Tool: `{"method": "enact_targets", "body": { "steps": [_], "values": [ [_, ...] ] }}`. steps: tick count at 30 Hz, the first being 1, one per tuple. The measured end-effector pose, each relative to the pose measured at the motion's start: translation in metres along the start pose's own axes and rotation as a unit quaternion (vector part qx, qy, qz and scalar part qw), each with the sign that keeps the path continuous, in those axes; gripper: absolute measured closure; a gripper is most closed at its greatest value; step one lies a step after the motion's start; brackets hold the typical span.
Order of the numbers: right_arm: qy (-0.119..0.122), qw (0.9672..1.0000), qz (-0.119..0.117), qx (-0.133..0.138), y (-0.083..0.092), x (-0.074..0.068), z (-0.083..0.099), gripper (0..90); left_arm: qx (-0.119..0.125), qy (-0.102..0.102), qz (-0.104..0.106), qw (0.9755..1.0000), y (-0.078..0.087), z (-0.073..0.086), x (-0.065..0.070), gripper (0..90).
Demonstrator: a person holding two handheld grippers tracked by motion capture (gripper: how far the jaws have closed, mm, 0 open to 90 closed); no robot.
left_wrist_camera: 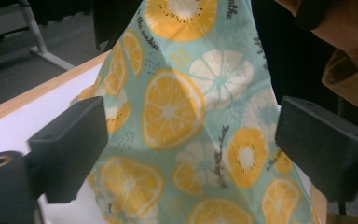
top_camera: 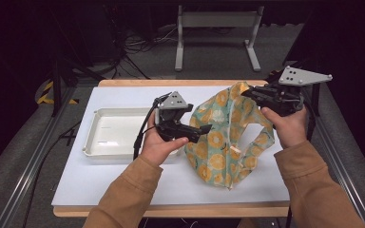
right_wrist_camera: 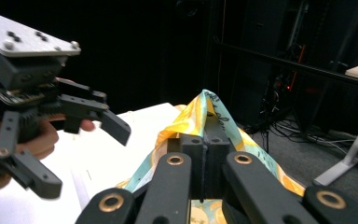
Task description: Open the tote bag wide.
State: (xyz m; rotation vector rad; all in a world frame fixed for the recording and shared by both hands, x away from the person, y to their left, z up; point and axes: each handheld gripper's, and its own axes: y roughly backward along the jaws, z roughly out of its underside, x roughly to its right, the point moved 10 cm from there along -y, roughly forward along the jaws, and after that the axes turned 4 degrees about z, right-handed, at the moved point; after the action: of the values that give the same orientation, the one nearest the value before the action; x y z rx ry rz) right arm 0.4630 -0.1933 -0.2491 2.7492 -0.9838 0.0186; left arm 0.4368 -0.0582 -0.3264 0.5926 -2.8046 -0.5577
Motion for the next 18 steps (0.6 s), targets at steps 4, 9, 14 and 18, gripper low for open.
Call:
{"method": "enact_targets", "body": {
  "steps": [4, 9, 14, 18],
  "values": [
    [0.002, 1.0000, -0.006, 0.001, -0.004, -0.004, 0.000, 90.0, 0.000, 0.003, 0.004, 1.0000, -0.010, -0.003, 0.000, 7.5],
    [0.002, 1.0000, -0.010, 0.000, -0.007, -0.006, 0.001, 90.0, 0.011, 0.013, 0.009, 0.9998, -0.017, -0.008, 0.001, 6.9],
    [0.002, 0.9999, -0.015, 0.001, -0.010, -0.010, 0.001, 90.0, 0.007, 0.011, 0.001, 0.9999, -0.026, -0.011, 0.000, 5.1],
    [0.004, 0.9998, -0.021, 0.002, -0.011, -0.013, 0.002, 90.0, 0.002, 0.012, -0.003, 0.9999, -0.037, -0.010, -0.001, 3.8]
  ]
}}
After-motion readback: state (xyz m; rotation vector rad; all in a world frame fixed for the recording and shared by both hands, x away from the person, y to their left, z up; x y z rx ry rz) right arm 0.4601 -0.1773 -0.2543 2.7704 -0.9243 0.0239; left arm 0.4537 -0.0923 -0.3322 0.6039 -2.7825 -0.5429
